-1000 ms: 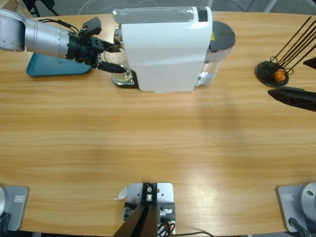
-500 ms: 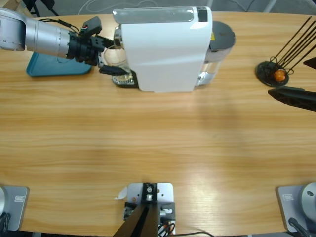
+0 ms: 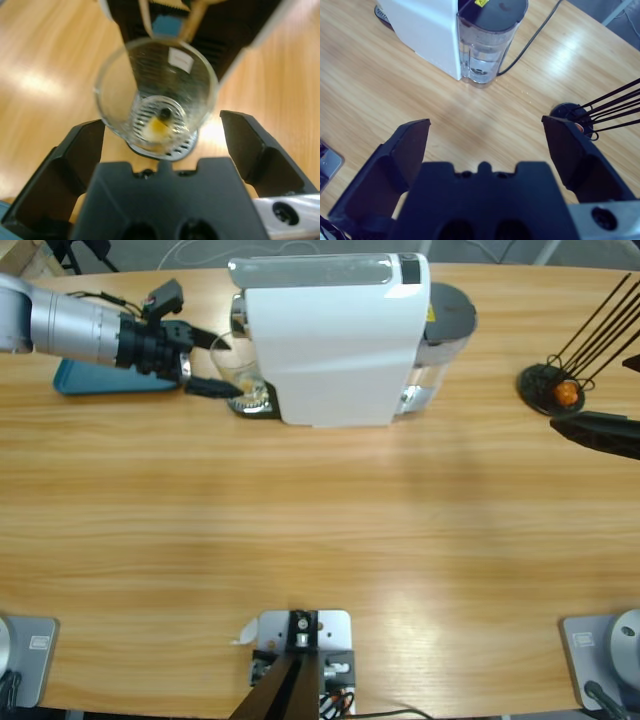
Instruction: Pour coffee
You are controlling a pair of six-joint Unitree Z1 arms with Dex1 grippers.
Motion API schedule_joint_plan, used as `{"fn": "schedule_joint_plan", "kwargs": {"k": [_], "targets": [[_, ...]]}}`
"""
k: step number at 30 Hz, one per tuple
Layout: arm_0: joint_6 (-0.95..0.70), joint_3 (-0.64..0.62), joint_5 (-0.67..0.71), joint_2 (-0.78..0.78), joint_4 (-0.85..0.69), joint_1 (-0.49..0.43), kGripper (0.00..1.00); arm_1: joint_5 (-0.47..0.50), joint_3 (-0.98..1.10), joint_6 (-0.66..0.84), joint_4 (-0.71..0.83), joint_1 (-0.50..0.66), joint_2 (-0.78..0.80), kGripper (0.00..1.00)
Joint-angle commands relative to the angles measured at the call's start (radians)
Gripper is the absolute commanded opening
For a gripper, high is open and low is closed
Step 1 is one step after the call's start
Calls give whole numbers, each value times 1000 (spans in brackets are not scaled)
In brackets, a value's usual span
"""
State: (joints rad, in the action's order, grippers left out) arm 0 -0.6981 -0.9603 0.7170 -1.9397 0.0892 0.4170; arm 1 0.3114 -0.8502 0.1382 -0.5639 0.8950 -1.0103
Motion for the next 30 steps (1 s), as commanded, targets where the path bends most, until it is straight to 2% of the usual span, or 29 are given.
{"fn": "schedule_joint_plan", "kwargs": {"k": [1, 3, 4, 5, 6, 7, 8, 10, 12, 16, 21, 30], "targets": [[20, 268, 22, 284, -11, -41, 1000, 2, -68, -16, -20, -16, -62, 1000], [41, 359, 4, 403, -12, -41, 1000, 0, -134, -18, -28, -41, -110, 985], [71, 389, -25, 449, -12, -41, 1000, -51, -208, -31, -55, -95, -154, 794], [107, 408, -52, 487, -12, -40, 1000, -142, -282, -58, -90, -153, -199, 445], [145, 418, -72, 522, -13, -38, 1000, -200, -360, -74, -130, -201, -249, 225], [195, 425, -102, 558, -13, -32, 1000, -233, -444, -95, -174, -226, -302, 71], [280, 426, -147, 589, -13, -25, 1000, -250, -523, -119, -211, -245, -355, 0], [470, 424, -283, 632, -16, -5, 1000, -291, -629, -138, -234, -282, -456, 0], [558, 419, -371, 668, -39, 27, 1000, -284, -700, -103, -235, -298, -529, 0], [569, 428, -399, 704, -67, 77, 1000, -368, -875, -71, -347, -329, -672, 0], [598, 440, -401, 718, -80, 95, 1000, -423, -973, -69, -357, -338, -786, 0], [567, 437, -433, 594, -25, 120, 1000, -431, -1031, -75, -403, -352, -860, 0]]}}
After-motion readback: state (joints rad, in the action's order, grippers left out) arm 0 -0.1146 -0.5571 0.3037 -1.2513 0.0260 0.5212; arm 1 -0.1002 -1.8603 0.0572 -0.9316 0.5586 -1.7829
